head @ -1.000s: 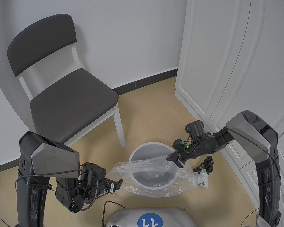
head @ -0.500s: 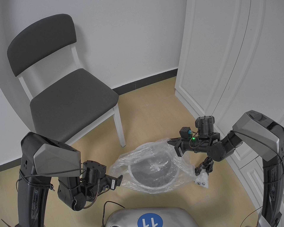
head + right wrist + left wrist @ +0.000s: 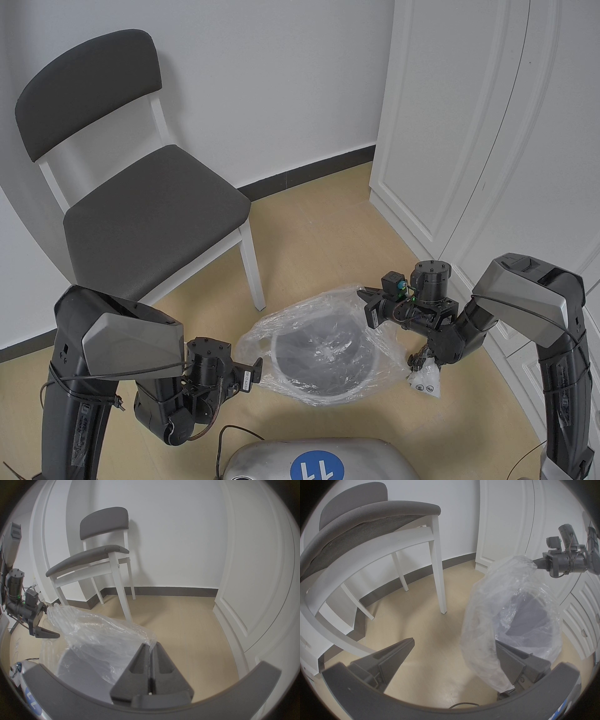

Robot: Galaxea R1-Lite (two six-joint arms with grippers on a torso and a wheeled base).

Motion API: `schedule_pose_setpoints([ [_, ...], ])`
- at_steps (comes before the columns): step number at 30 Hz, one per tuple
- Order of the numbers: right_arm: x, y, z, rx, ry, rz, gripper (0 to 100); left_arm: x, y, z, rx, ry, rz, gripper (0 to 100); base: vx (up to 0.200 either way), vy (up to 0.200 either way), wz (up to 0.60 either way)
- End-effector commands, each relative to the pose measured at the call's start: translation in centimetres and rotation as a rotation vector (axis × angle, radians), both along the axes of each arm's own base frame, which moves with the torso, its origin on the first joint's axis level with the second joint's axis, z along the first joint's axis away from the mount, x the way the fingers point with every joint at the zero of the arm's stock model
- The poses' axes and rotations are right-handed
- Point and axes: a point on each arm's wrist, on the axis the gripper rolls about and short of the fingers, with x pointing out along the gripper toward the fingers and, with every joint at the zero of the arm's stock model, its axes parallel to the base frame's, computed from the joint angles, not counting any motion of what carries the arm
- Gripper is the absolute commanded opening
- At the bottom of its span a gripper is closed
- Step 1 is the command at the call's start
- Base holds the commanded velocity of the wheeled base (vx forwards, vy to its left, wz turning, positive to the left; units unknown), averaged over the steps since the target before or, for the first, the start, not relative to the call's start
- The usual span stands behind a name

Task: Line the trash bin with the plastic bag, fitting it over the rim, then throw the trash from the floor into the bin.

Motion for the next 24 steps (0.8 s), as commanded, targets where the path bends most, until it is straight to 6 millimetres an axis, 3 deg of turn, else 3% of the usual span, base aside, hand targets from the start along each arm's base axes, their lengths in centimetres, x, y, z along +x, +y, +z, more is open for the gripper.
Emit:
schedule_pose_setpoints([
  [1, 0.5, 0.3, -1.6, -0.003, 0.002, -0.01, 0, 0.1, -0.3, 0.0, -0.001, -0.007, -0.004, 100, 0.0, 0.0, 0.0],
  [6, 1.9, 1.7, -1.6, 0.116, -0.07, -0.059, 0, 0.6, -0.8, -0.1, 0.002, -0.032, 0.019, 100, 0.0, 0.0, 0.0],
  [15, 3.2, 2.7, -0.9, 0.15, -0.128, -0.053, 0, 1.0, -1.6, -0.9, 0.01, -0.043, 0.031, 100, 0.0, 0.0, 0.0],
  [24, 3.6, 1.8, -0.9, 0.144, -0.134, -0.075, 0, 1.5, -1.9, -0.2, -0.027, -0.101, 0.033, 100, 0.0, 0.0, 0.0],
])
